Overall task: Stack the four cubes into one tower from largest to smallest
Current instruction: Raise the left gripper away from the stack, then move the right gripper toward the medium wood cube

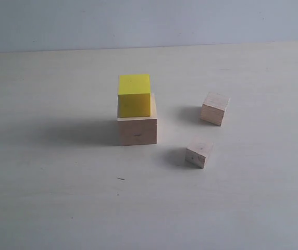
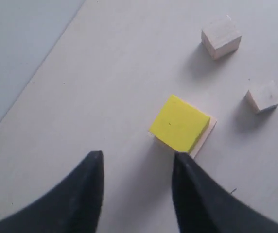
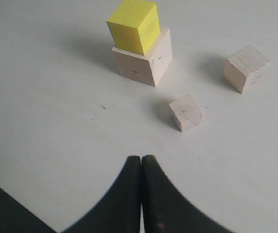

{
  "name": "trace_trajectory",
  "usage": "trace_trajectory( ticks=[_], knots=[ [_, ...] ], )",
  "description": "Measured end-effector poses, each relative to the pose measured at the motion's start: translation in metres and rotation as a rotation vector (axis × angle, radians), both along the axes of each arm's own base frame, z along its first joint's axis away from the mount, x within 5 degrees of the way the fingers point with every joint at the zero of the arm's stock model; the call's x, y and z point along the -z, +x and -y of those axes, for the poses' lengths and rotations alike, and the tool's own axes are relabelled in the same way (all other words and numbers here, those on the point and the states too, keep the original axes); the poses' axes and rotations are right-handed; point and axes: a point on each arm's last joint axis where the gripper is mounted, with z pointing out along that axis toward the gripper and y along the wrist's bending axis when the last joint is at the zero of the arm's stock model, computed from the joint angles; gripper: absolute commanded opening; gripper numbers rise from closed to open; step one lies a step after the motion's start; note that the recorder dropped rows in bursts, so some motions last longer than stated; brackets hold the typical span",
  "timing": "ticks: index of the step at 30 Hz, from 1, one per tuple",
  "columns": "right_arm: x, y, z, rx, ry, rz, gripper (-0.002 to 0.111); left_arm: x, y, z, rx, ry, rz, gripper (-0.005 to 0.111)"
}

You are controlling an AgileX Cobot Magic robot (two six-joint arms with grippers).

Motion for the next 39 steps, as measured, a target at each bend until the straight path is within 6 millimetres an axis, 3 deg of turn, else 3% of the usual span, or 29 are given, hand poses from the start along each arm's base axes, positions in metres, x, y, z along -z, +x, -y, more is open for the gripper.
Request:
trace_trajectory(
  ticks=[3, 15, 22, 28, 39],
  knots=[
    [0.001, 0.001, 0.001, 0.012, -0.015, 0.001, 0.0, -0.012, -0.009, -0.006, -0.041, -0.046, 0.01, 0.0],
    [-0.008, 0.01, 0.002, 0.082, 0.032, 0.121, 0.0, -0.053, -0.039, -0.036, -0.159, -0.136, 0.107, 0.0],
    [-0.017, 0.019, 0.004, 0.15, 0.088, 0.23, 0.0, -0.07, -0.076, -0.068, -0.216, -0.192, 0.183, 0.0],
    [-0.022, 0.029, 0.005, 0.193, 0.108, 0.294, 0.0, -0.054, -0.112, -0.105, -0.324, -0.263, 0.302, 0.0],
    [-0.005, 0.087, -0.009, 0.168, 0.005, 0.158, 0.0, 0.002, -0.197, -0.176, -0.447, -0.425, 0.421, 0.0]
  ],
)
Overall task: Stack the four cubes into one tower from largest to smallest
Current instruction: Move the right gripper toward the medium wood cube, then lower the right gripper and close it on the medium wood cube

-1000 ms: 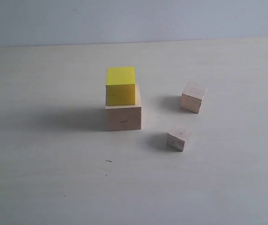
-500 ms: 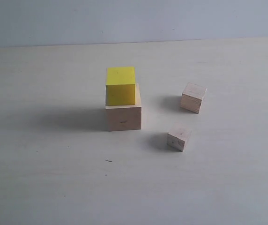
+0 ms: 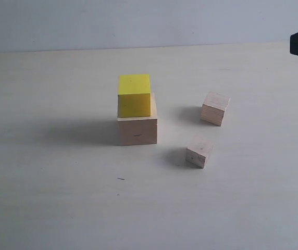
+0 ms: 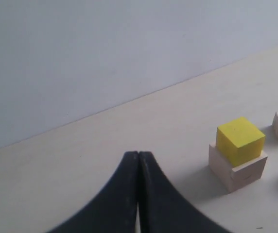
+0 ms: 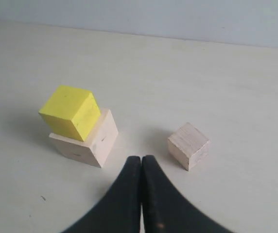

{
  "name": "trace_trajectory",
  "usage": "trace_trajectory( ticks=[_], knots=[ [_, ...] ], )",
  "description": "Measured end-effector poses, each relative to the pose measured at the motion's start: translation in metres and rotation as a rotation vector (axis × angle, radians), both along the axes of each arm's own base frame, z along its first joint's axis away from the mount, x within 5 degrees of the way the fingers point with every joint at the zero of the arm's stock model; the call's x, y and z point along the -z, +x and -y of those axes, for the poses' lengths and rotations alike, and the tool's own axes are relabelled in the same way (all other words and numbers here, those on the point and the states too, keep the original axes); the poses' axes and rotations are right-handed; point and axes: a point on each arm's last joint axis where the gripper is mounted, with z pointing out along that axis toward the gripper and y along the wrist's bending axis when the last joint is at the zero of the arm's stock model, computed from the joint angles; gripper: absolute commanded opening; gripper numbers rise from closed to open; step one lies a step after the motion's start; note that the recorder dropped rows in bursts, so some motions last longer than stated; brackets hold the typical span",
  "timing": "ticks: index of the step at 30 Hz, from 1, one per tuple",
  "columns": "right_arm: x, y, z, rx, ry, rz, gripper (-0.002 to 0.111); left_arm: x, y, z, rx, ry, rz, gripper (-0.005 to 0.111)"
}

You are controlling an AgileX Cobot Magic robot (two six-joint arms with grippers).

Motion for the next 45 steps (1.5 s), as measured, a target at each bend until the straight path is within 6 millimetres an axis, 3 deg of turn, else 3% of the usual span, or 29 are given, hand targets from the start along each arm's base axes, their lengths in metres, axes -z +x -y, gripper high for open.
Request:
trace_trajectory(
  ticks=[7, 11, 15, 21, 25, 37, 45],
  knots=[
    [0.02, 0.03, -0.006, -0.031, -0.087, -0.084, 0.0, 0.031, -0.027, -0.02, -0.032, -0.051, -0.02, 0.0],
    [0.038, 0.045, -0.009, -0.055, -0.137, -0.149, 0.002, 0.038, -0.04, -0.027, -0.023, -0.111, -0.007, 0.0],
    [0.055, 0.065, -0.012, -0.103, -0.228, -0.17, 0.016, 0.037, -0.048, -0.033, -0.018, -0.144, 0.032, 0.0],
    [0.07, 0.098, -0.014, -0.156, -0.382, -0.186, 0.05, 0.038, -0.049, -0.033, -0.009, -0.157, 0.025, 0.0],
    [0.082, 0.122, -0.018, -0.162, -0.419, -0.188, 0.062, 0.038, -0.049, -0.032, -0.011, -0.174, 0.021, 0.0],
    [0.14, 0.193, -0.033, -0.198, -0.48, -0.294, 0.067, 0.038, -0.049, -0.032, -0.027, -0.224, 0.003, 0.0],
    [0.155, 0.223, -0.042, -0.255, -0.504, -0.357, 0.067, 0.039, -0.04, -0.025, -0.031, -0.203, -0.038, 0.0]
  ],
)
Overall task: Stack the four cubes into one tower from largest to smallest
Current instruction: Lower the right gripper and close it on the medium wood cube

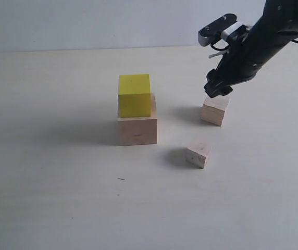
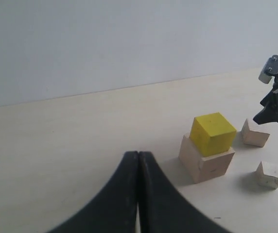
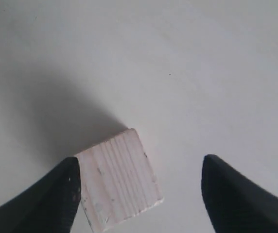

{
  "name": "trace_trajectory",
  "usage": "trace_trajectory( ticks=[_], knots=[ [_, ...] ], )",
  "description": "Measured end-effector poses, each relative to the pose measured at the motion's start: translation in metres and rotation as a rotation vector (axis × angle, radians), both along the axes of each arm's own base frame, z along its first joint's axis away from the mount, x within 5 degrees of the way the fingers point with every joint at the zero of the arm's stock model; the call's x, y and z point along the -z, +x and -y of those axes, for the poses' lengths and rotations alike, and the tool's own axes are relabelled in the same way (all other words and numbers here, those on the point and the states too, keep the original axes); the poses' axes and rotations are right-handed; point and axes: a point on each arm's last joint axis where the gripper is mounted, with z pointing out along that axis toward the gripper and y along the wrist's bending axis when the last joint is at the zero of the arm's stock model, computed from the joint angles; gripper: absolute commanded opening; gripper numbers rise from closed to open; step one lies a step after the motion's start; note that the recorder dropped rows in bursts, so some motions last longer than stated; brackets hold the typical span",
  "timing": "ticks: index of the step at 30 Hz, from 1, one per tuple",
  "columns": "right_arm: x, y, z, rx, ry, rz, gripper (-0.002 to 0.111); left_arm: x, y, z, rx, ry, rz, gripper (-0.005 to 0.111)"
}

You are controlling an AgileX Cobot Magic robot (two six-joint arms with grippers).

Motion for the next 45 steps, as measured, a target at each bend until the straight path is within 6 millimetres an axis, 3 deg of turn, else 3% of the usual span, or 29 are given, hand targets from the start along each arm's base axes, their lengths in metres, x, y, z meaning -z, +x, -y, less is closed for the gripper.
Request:
trace_trajectory(
  ticks=[12, 20, 31, 37, 41, 45],
  knots=[
    [0.006, 0.014, -0.009, -0.195, -0.034, -0.073, 0.067, 0.004, 0.023, 0.018, 0.014, 0.05, -0.063, 0.0],
    [0.014, 0.013, -0.007, -0.231, -0.07, -0.11, 0.067, 0.004, 0.024, 0.019, 0.021, 0.06, -0.063, 0.0],
    [0.04, 0.015, -0.004, -0.26, -0.125, -0.169, 0.064, 0.004, 0.024, 0.019, 0.022, 0.063, -0.062, 0.0],
    [0.041, 0.015, -0.003, -0.264, -0.132, -0.168, 0.06, 0.004, 0.024, 0.019, 0.022, 0.063, -0.062, 0.0],
    [0.041, 0.015, -0.004, -0.264, -0.132, -0.164, 0.051, 0.004, 0.024, 0.019, 0.022, 0.063, -0.062, 0.0],
    [0.041, 0.015, -0.004, -0.264, -0.132, -0.164, 0.028, 0.004, 0.024, 0.019, 0.023, 0.061, -0.063, 0.0]
  ],
)
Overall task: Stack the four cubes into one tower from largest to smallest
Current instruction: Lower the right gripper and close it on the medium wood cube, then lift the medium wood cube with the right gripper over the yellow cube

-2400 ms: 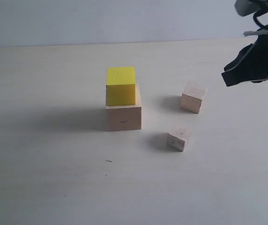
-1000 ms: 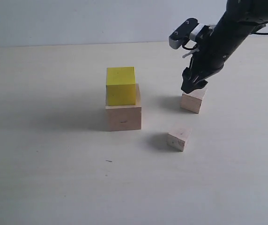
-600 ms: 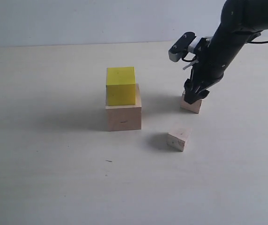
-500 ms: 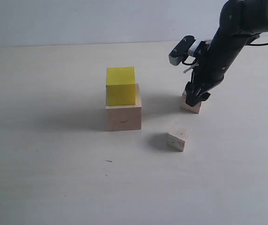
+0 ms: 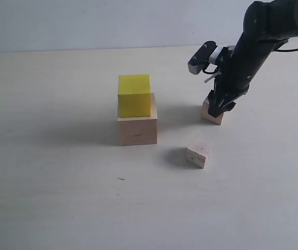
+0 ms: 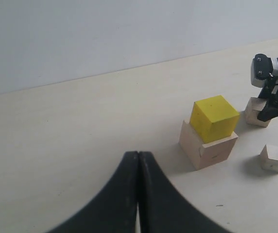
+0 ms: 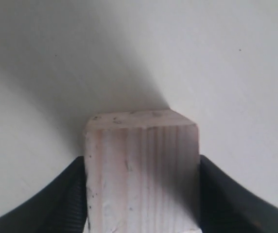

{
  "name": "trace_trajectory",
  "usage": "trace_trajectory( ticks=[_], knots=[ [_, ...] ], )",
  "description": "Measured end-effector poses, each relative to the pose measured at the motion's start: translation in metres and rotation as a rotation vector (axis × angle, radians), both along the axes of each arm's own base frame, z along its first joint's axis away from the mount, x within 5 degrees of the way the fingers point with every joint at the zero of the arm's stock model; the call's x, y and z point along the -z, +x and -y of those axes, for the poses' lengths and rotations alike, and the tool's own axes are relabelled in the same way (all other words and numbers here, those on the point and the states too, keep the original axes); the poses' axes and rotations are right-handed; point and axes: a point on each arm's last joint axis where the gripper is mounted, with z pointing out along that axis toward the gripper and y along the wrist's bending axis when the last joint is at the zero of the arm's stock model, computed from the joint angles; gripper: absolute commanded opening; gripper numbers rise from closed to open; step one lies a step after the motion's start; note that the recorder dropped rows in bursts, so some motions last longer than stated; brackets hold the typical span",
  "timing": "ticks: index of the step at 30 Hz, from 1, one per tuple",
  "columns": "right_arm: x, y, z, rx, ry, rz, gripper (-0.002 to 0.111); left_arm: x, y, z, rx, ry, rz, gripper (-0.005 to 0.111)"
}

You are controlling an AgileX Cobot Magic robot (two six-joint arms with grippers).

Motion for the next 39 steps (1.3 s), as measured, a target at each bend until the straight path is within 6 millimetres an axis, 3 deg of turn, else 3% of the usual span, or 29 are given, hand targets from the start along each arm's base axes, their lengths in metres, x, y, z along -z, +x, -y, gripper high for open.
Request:
trace_trajectory(
  ticks=[4, 5, 12, 18, 21, 28, 30, 34, 39],
  knots=[
    [0.0, -0.002, 0.0, 0.004, -0.003, -0.026, 0.002, 0.0, 0.0, 0.0, 0.001, -0.001, -0.001, 0.0],
    [0.0, -0.003, 0.0, 0.016, -0.002, -0.034, 0.0, 0.0, 0.0, 0.0, 0.001, -0.001, -0.001, 0.0],
    [-0.016, -0.008, 0.002, 0.088, 0.007, -0.058, 0.0, 0.0, 0.0, 0.0, 0.001, -0.001, -0.001, 0.0],
    [-0.062, -0.014, 0.003, 0.1, 0.041, 0.044, 0.0, 0.0, 0.0, 0.0, 0.002, -0.003, -0.002, 0.0],
    [-0.094, -0.022, 0.002, 0.117, 0.1, 0.104, 0.0, 0.0, 0.0, 0.0, 0.003, -0.005, -0.003, 0.0],
    [-0.129, -0.038, -0.004, 0.116, 0.22, 0.117, 0.0, 0.001, -0.002, 0.003, 0.021, -0.04, -0.028, 0.0],
    [-0.137, -0.045, -0.012, 0.07, 0.226, 0.123, 0.0, 0.001, -0.002, 0.003, 0.022, -0.042, -0.03, 0.0],
    [-0.153, -0.071, -0.049, -0.106, 0.17, 0.165, 0.0, 0.001, -0.002, 0.004, 0.026, -0.046, -0.036, 0.0],
    [-0.179, -0.073, -0.056, -0.15, 0.162, 0.191, 0.0, 0.002, -0.003, 0.005, 0.033, -0.059, -0.048, 0.0]
  ],
)
